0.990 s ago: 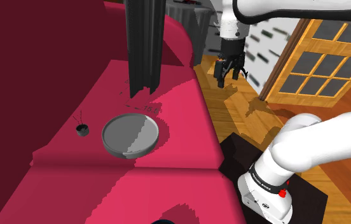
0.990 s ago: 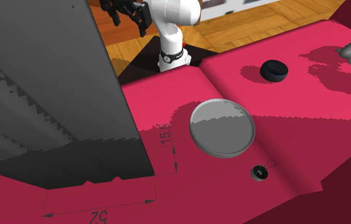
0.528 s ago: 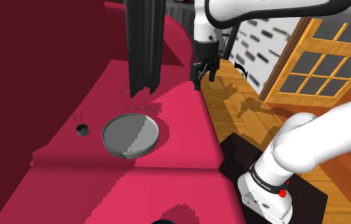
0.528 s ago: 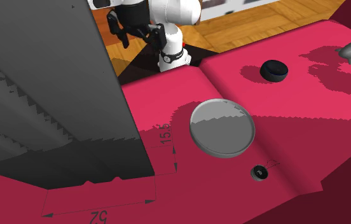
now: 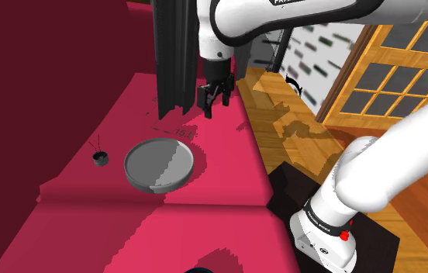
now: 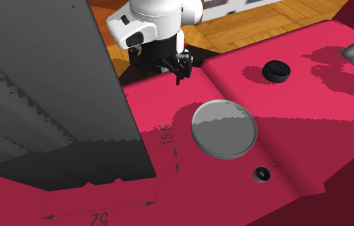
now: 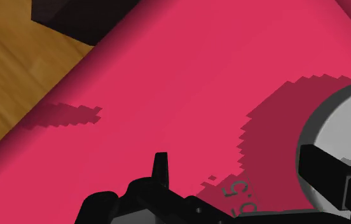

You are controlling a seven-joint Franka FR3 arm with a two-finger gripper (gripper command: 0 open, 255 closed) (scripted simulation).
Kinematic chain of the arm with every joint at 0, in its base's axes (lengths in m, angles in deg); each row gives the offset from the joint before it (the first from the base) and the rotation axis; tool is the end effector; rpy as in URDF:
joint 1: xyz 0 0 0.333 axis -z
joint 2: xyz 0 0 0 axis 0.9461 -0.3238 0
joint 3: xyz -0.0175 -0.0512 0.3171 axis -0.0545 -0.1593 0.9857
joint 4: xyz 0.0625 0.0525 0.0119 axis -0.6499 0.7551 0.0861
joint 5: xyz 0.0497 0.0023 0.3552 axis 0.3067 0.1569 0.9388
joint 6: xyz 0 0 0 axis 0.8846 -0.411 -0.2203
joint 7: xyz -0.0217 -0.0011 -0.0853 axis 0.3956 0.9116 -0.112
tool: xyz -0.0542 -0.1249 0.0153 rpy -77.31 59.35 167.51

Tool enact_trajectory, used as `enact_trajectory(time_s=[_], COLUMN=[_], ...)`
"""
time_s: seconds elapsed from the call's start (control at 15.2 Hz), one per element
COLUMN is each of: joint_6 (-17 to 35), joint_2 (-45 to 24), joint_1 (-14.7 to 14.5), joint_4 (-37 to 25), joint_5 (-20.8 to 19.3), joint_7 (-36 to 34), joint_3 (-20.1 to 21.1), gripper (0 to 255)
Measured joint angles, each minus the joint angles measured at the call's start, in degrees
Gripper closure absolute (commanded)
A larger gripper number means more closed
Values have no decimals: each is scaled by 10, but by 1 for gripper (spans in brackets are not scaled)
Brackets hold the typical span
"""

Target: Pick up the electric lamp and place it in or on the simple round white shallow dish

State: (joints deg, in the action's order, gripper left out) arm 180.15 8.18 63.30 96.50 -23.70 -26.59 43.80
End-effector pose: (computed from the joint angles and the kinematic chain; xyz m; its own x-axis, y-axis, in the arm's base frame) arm 0.3790 0.1552 0.4934 0.9771 0.1727 -0.1240 0.1816 -0.9813 0.0642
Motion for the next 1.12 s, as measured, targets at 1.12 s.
enact_trajectory(time_s=[1.12], joint_6=[55], joint_2=[-285], joint_1=[-87], joint_4=[-262], joint_5=[-61], joint_7=[-60], joint_3=[98], gripper=[0])
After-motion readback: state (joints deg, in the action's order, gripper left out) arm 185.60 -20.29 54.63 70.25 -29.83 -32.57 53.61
